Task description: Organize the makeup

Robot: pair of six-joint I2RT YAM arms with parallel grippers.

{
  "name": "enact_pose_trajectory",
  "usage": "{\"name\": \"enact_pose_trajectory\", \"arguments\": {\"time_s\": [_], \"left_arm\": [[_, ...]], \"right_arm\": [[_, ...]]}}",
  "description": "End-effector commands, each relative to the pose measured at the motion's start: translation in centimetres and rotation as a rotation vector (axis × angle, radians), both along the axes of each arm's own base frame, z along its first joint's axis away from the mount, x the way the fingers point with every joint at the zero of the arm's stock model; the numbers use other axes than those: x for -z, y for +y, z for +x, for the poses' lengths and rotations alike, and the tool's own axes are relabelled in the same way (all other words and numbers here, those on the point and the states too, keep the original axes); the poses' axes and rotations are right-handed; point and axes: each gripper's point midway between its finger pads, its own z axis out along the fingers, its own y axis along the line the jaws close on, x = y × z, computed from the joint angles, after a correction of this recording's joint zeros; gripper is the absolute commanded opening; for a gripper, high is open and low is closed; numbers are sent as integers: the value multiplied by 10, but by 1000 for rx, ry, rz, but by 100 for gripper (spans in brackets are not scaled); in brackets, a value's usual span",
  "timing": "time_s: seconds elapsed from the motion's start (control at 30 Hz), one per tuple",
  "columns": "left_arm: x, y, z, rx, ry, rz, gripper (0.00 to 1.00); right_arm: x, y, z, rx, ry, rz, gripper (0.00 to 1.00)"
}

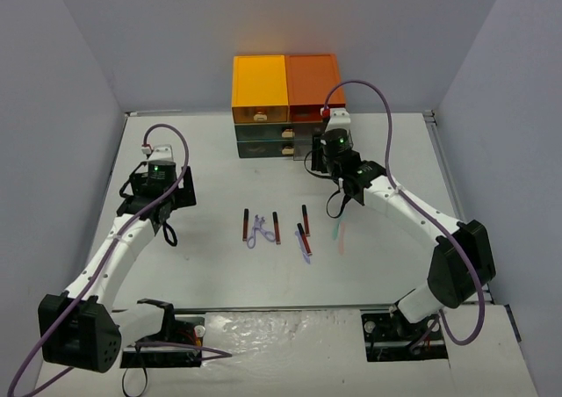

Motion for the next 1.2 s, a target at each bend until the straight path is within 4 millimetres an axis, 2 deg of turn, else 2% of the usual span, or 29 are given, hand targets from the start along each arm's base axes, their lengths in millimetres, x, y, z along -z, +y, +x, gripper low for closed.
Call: {"name": "enact_pose_trajectory", "arguments": {"time_s": [0.0,0.03,0.17,0.33,0.4,0.57,0.67,0.77,0.93,1.17], "left_arm": [[-27,-6,16,5,-81,-37,97],[-26,-8,17,12,-76,-42,97],[-19,-17,16,45,-52,-72,97],[-15,-36,14,100,-23,-92,97],[-16,-47,11,125,-8,-105,97],[-12,-93,1,189,24,-183,91],[3,-122,-3,208,74,-239,84],[17,-143,-3,229,116,-248,77],[31,-169,7,260,147,-250,67],[54,-192,19,264,196,-256,62]], "right_arm": [[-31,1,-2,14,-78,69,23],[-31,2,-3,9,-76,72,28],[-32,4,-6,-6,-74,78,62],[-38,5,-10,-24,-81,86,80],[-46,6,-14,-35,-89,103,83],[-88,-5,-31,-46,-168,139,87],[-106,-17,-44,-42,-212,136,89],[-115,-31,-57,-35,-244,128,90],[-111,-55,-73,-6,-259,114,91],[-106,-89,-88,45,-267,76,93]]}}
